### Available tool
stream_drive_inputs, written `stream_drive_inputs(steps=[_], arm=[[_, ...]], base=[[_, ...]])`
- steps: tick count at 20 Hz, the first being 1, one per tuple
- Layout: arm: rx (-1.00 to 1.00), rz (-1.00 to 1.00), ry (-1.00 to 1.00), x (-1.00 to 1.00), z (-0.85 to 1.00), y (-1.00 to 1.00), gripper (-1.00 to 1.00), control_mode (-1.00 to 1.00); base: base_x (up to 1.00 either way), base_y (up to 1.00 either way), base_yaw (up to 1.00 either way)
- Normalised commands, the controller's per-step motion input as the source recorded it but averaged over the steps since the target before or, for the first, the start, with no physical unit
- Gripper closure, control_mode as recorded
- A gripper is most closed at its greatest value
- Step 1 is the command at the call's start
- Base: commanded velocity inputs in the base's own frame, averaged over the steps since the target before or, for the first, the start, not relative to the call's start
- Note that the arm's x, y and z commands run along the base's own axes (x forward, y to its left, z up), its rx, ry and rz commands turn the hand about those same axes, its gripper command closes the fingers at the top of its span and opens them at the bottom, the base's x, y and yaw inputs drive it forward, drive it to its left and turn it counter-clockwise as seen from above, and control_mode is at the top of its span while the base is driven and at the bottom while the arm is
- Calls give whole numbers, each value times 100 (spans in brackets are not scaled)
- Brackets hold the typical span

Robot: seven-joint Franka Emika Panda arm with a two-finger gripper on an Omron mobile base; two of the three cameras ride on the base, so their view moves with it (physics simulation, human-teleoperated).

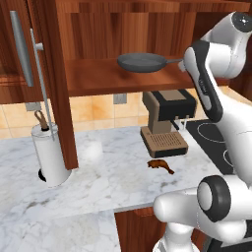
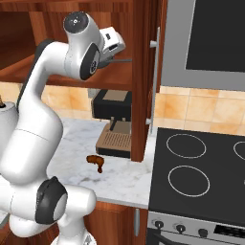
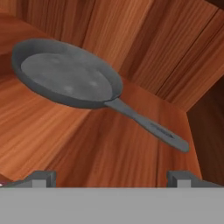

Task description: Retrieve the pan from the cabinet, then place the raw meat into the pan to avoid contamination.

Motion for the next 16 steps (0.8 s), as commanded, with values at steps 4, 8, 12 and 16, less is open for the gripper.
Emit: stream_drive_inputs(steps=[4, 8, 12, 16], arm=[[0, 0, 5, 42, -11, -10, -100, -100], [0, 0, 5, 46, -8, -13, -100, -100], [0, 0, 4, 44, -5, -12, -100, -100], [0, 0, 4, 42, -7, -13, -100, -100]], base=[[0, 0, 0], [0, 0, 0], [0, 0, 0], [0, 0, 0]])
